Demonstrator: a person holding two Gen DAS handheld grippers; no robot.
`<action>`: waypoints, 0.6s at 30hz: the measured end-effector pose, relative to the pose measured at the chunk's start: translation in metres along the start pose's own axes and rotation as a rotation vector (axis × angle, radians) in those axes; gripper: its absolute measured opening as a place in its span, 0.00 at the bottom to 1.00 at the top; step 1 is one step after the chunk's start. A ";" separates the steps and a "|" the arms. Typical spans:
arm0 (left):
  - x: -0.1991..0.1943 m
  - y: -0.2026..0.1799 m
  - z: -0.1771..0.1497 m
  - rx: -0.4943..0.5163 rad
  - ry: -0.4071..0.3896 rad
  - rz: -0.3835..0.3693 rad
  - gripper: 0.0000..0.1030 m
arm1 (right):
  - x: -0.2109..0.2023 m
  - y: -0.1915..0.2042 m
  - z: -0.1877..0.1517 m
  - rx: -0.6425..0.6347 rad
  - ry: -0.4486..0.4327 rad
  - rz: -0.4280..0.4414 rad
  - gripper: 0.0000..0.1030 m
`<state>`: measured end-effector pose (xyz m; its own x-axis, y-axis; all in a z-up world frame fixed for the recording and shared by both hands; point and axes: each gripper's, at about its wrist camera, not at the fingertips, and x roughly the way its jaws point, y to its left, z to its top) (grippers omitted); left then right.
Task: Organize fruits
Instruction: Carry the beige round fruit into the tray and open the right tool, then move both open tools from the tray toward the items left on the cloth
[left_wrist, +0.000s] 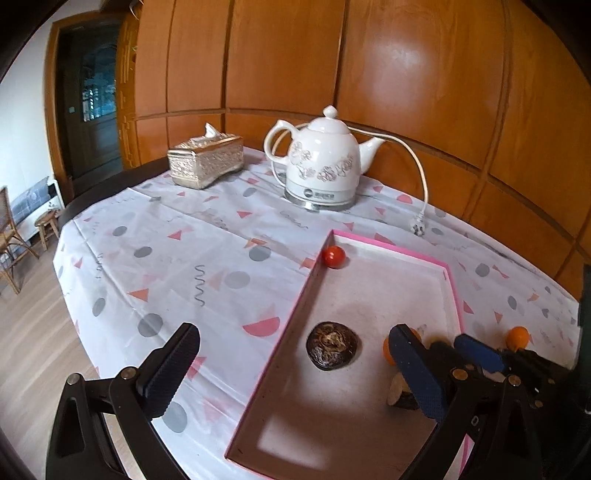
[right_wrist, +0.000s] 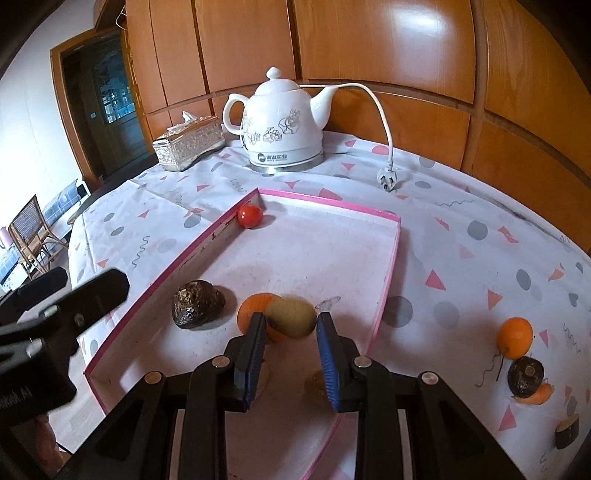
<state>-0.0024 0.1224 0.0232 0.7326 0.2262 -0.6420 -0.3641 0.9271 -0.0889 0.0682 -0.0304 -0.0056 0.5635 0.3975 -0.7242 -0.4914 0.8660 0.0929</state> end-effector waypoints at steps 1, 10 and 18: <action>-0.001 -0.001 0.000 0.006 -0.008 0.007 1.00 | 0.000 0.000 0.000 0.002 0.001 0.001 0.28; -0.007 -0.004 0.000 0.014 -0.033 0.037 1.00 | -0.008 -0.005 -0.006 0.035 -0.005 -0.014 0.33; -0.010 -0.011 -0.002 0.029 -0.021 0.013 1.00 | -0.030 -0.017 -0.017 0.054 -0.057 -0.110 0.34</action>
<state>-0.0064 0.1094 0.0293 0.7400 0.2447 -0.6265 -0.3574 0.9322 -0.0580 0.0486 -0.0621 0.0027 0.6495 0.3149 -0.6921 -0.3891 0.9197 0.0533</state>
